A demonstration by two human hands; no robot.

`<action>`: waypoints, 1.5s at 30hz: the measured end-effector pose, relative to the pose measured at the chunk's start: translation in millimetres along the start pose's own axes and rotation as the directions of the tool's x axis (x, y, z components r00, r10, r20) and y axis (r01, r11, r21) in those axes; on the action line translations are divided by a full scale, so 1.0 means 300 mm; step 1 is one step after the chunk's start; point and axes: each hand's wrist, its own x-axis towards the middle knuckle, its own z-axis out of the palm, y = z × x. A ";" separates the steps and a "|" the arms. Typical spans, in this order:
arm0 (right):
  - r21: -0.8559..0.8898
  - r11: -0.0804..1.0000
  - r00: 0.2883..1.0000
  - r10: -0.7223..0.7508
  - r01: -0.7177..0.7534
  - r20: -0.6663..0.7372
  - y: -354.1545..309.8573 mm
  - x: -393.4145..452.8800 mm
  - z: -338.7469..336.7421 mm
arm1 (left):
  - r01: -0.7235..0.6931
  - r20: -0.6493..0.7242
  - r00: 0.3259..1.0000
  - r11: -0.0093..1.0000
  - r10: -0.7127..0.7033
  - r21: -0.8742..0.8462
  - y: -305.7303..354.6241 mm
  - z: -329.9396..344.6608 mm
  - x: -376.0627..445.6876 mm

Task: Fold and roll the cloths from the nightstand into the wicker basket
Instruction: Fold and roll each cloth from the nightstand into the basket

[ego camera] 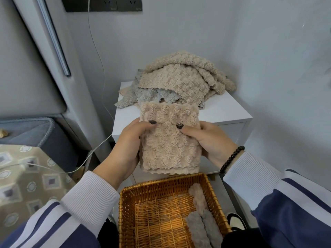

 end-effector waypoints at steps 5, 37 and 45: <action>-0.354 0.922 0.985 -0.174 0.158 -0.014 -0.035 -0.037 -0.019 | -0.067 -0.010 0.998 0.982 0.070 0.174 0.003 -0.025 0.009; 0.301 0.922 0.942 0.151 -0.244 0.300 -0.016 -0.109 -0.057 | 0.075 0.153 0.985 0.997 -0.073 -0.008 0.017 0.022 -0.037; 0.189 0.969 0.970 0.114 -0.156 0.216 -0.040 -0.112 -0.100 | 0.107 0.295 0.945 0.985 -0.142 0.133 0.029 0.004 -0.053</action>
